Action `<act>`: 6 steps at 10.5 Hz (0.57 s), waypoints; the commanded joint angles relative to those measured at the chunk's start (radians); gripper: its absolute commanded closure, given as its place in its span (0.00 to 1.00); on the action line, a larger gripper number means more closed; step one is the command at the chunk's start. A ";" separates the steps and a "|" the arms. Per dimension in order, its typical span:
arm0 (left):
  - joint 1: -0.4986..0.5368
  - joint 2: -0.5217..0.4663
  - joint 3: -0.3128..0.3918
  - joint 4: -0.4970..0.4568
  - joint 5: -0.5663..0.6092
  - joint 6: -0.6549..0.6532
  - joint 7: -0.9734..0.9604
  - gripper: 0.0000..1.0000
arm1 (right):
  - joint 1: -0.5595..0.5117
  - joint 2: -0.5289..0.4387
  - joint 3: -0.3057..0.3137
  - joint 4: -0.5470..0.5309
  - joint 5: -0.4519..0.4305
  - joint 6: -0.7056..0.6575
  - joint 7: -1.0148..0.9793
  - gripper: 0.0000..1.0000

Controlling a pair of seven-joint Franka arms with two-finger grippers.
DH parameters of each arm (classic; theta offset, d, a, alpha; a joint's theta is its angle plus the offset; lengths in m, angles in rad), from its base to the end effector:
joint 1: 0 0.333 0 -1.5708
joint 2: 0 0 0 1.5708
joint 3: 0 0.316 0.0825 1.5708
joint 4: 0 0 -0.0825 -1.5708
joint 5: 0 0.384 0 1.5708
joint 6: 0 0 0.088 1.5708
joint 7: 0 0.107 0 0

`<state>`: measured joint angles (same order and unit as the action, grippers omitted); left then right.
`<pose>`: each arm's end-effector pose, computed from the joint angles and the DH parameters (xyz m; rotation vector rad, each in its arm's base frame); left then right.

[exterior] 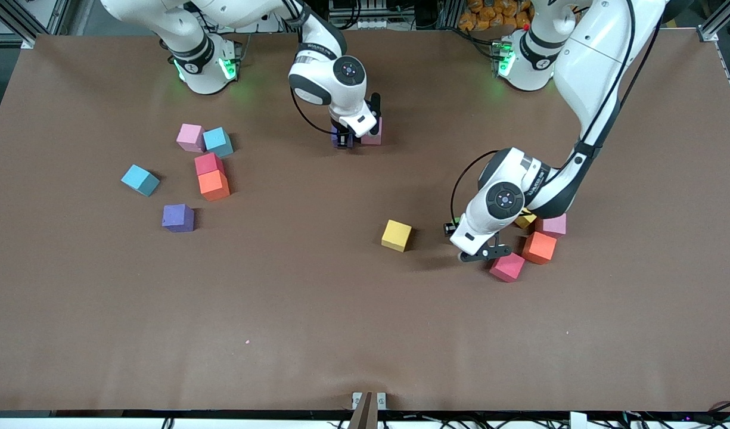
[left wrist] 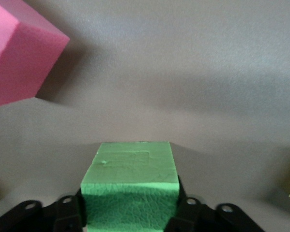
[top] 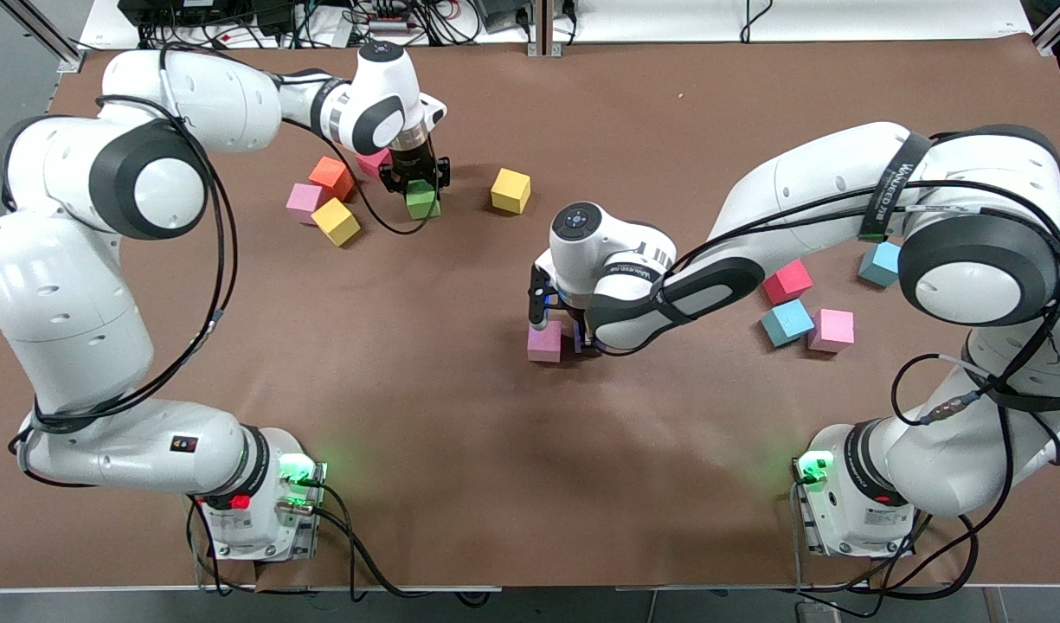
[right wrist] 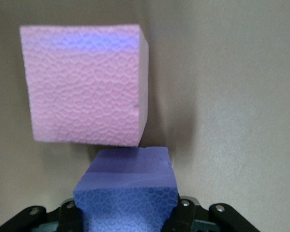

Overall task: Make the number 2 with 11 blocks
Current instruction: 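Place purple beside lilac with the right gripper while the left gripper brings green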

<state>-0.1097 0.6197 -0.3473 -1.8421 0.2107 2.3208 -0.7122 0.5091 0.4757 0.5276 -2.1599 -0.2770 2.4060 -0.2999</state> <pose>0.5748 -0.2658 0.1976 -3.1218 -0.2400 0.1710 0.2749 0.4741 0.1905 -2.2551 -2.1574 0.2458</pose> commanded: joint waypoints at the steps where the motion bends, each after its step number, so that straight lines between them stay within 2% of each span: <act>1: 0.005 -0.038 -0.010 0.006 -0.011 -0.053 -0.083 0.73 | -0.014 0.011 0.025 0.000 -0.025 0.018 0.039 0.66; 4: 0.004 -0.092 -0.045 0.006 -0.051 -0.147 -0.271 0.86 | -0.023 0.009 0.051 0.000 -0.025 0.010 0.044 0.66; 6: 0.007 -0.142 -0.065 -0.014 -0.089 -0.213 -0.384 0.87 | -0.023 0.009 0.051 -0.001 -0.025 0.010 0.044 0.66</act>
<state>-0.1090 0.5406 -0.4008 -1.8236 0.1575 2.1588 -1.0290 0.5094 0.4784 0.5554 -2.1597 -0.2774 2.4164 -0.2817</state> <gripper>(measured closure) 0.414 0.441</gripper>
